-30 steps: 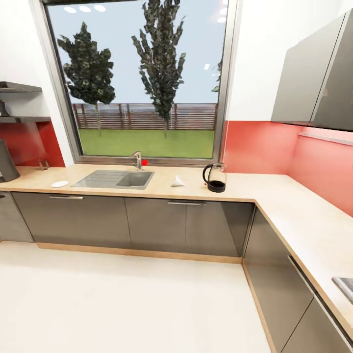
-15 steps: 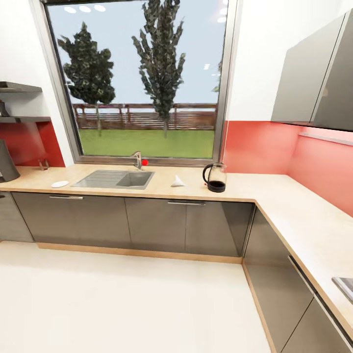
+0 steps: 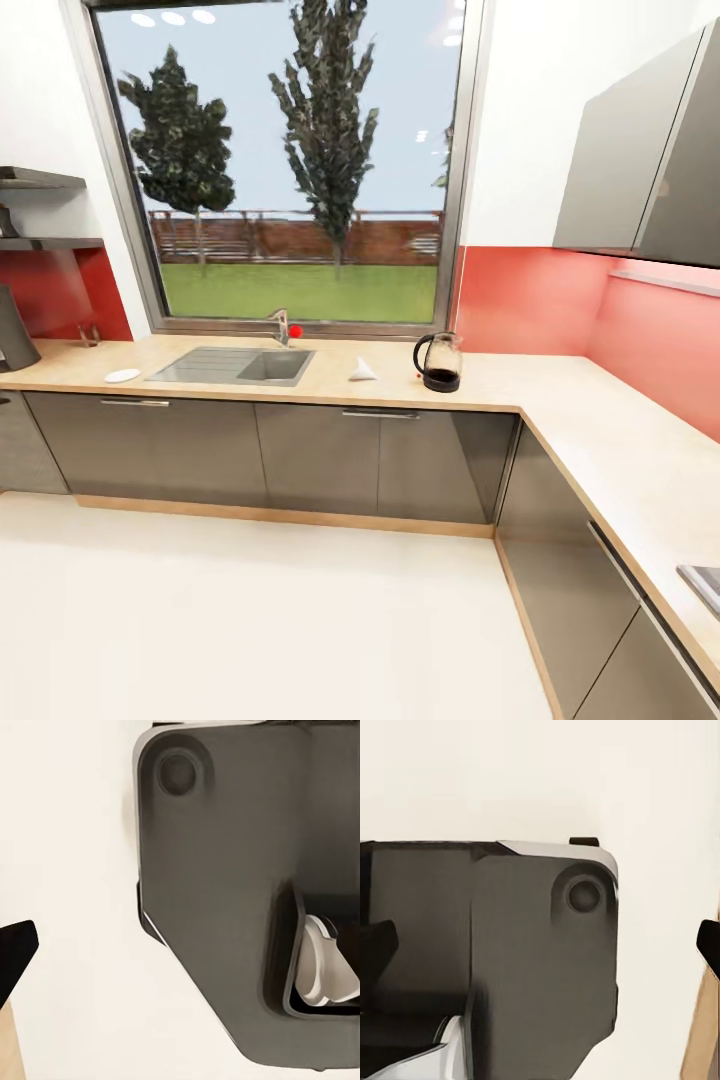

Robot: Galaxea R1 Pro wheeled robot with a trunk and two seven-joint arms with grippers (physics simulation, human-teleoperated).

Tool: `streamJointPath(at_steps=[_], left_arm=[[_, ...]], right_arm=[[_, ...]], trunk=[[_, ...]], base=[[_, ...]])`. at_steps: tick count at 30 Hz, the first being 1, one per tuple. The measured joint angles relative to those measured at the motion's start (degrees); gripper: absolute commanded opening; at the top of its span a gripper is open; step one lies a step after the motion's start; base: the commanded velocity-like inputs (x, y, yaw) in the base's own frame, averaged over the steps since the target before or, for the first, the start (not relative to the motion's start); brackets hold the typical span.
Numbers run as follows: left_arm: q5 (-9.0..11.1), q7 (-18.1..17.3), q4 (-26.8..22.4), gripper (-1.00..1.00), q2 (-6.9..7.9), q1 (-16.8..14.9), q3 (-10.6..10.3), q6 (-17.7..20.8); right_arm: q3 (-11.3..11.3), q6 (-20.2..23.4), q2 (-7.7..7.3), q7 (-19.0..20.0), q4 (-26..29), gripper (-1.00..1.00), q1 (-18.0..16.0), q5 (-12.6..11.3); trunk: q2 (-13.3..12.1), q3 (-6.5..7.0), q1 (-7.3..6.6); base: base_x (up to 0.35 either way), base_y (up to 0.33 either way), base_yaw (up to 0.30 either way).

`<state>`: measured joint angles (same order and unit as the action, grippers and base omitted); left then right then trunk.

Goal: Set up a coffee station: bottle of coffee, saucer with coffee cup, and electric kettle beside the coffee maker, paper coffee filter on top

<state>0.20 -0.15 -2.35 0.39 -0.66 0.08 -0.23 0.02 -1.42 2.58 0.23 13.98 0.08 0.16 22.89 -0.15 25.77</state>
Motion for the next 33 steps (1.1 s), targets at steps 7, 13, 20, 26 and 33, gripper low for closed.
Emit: streamJointPath(at_steps=[7,13,20,26,33], left_arm=[[0.16,0.01,-0.17,1.0,0.1,-0.11,0.01,0.0],[0.31,0.05,-2.12,1.0,0.14,-0.12,0.09,0.03],[0.35,0.07,-2.85,1.0,0.07,-0.12,0.16,0.01],[0.35,0.07,-2.98,1.0,0.05,-0.12,0.17,0.0],[0.35,0.07,-3.01,1.0,0.02,-0.2,0.17,0.0]], right_arm=[[-0.16,-0.09,-0.34,-0.05,0.56,1.0,0.0,0.0],[-0.17,-0.1,-0.45,-0.13,0.6,1.0,0.0,0.0],[-0.18,-0.1,-0.47,-0.15,0.55,1.0,0.0,0.02],[-0.18,-0.1,-0.48,-0.15,0.52,1.0,0.0,0.01],[-0.18,-0.11,-0.48,-0.15,0.51,1.0,0.0,0.07]], trunk=[[0.0,0.0,0.0],[0.0,0.0,0.0],[0.0,0.0,0.0],[0.0,0.0,0.0],[0.0,0.0,-0.03]], base=[[0.0,0.0,0.0],[0.0,0.0,0.0],[0.0,0.0,0.0],[0.0,0.0,-0.008],[0.184,0.117,-0.062]])
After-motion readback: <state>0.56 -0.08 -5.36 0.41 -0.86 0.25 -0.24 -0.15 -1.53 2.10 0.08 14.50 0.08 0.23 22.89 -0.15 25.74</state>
